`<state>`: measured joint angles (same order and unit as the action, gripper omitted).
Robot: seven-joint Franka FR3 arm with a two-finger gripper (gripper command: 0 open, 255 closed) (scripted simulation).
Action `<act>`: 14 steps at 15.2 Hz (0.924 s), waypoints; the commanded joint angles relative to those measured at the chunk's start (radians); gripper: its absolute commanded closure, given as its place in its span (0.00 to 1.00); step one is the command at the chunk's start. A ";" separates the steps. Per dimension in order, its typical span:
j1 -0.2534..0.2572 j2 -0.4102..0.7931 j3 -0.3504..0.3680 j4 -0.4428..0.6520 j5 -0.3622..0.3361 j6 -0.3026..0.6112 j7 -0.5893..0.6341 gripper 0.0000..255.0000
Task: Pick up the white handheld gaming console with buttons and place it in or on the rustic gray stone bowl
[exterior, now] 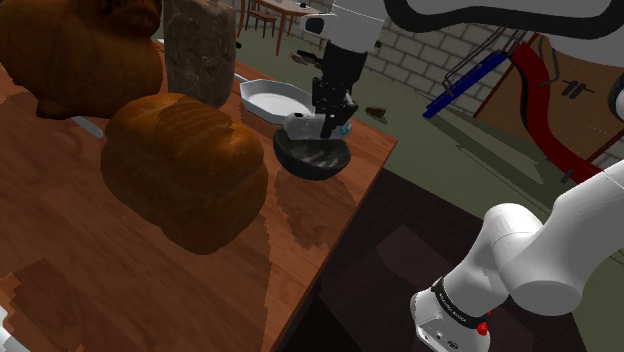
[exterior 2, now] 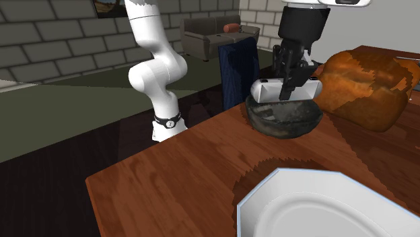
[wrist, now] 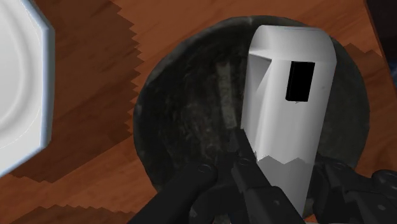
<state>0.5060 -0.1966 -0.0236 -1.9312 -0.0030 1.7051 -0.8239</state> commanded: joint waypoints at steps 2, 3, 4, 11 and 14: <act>0.001 -0.003 0.001 -0.037 0.000 0.035 0.001 1.00; 0.001 -0.003 0.001 -0.037 0.000 0.035 0.001 1.00; 0.001 -0.003 0.001 -0.037 0.000 0.035 0.001 1.00; 0.001 -0.003 0.001 -0.037 0.000 0.035 0.001 0.00; 0.001 -0.003 0.001 -0.037 0.000 0.035 0.001 0.00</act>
<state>0.5065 -0.1993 -0.0227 -1.9685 -0.0028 1.7404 -0.8226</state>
